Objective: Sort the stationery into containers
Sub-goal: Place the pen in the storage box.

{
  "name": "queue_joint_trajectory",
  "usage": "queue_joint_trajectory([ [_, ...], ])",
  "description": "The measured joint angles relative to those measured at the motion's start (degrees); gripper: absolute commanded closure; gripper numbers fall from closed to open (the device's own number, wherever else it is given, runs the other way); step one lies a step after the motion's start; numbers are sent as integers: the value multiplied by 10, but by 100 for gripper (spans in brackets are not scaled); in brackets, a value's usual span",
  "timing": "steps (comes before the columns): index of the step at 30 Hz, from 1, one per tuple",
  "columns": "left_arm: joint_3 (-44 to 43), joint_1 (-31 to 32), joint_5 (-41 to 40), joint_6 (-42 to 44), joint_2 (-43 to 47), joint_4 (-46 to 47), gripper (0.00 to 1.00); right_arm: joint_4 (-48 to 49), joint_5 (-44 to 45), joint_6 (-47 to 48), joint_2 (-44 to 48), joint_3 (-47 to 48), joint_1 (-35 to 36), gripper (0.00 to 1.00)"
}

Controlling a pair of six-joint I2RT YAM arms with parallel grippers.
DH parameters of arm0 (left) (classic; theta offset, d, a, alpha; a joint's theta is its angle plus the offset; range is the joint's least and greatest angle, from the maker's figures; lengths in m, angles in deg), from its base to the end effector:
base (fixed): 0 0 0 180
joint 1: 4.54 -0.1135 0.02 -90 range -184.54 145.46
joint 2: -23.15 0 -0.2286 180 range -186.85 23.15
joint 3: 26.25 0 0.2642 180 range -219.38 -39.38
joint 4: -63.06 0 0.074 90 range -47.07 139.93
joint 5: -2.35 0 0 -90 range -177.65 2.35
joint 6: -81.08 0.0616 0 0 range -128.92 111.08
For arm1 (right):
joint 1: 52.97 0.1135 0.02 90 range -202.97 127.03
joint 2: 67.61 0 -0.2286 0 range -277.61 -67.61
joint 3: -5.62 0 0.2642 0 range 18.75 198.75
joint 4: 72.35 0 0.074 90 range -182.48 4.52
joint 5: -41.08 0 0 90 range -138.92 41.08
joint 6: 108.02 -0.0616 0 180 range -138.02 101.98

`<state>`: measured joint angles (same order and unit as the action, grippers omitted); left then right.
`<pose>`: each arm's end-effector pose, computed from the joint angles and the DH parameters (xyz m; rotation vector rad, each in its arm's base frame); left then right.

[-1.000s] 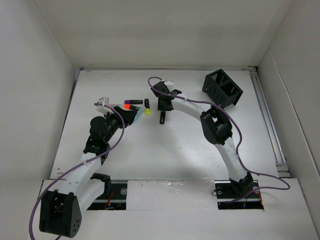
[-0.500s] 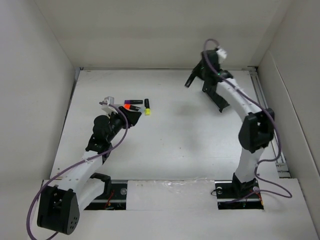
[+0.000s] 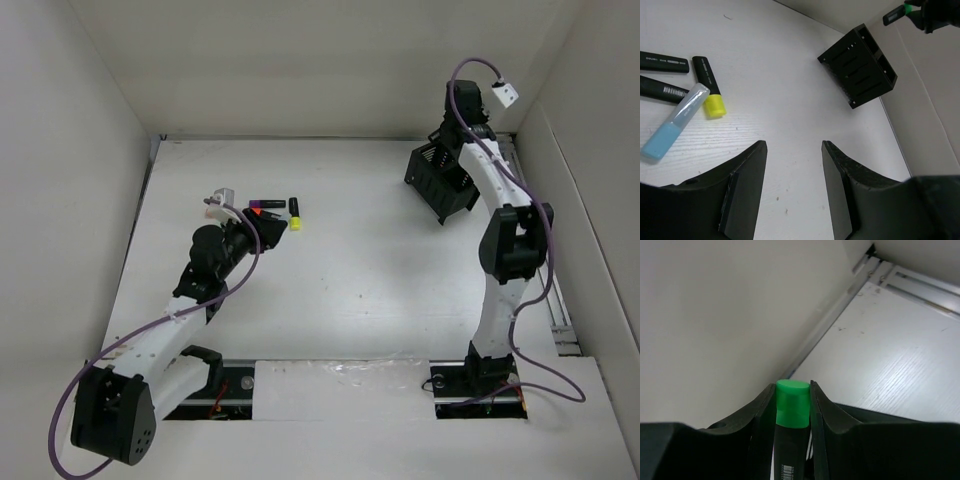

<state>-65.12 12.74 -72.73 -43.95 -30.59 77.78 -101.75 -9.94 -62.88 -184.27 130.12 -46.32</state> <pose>0.2566 -0.0964 0.2297 -0.0413 1.6489 -0.9113 0.4988 0.0191 0.3090 1.0036 1.5669 -0.0420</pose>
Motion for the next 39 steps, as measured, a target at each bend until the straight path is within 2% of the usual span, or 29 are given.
queue_joint_trajectory([
  [4,0,0,-4,1,0,-5,55,-13,46,39,-48,40,1,97],
  [9,-1,0,-8,1,0,-9,55,-12,108,88,-60,48,4,97],
  [15,-1,0,-12,2,0,-10,55,-7,147,117,-65,48,7,97],
  [24,-1,0,-28,2,0,-20,55,5,180,147,-84,28,28,90],
  [25,-1,0,-29,2,-1,-21,55,5,184,152,-87,28,32,85],
  [29,-2,0,-31,3,0,-21,55,14,193,173,-96,23,48,79],
  [31,-2,0,-35,3,2,-22,55,21,198,182,-96,23,55,67],
  [32,-2,0,-36,3,3,-22,55,22,199,183,-96,23,56,67],
  [34,-2,0,-36,3,6,-22,55,29,203,186,-96,22,57,55],
  [39,-2,0,-38,3,8,-23,55,36,206,194,-94,18,58,42],
])
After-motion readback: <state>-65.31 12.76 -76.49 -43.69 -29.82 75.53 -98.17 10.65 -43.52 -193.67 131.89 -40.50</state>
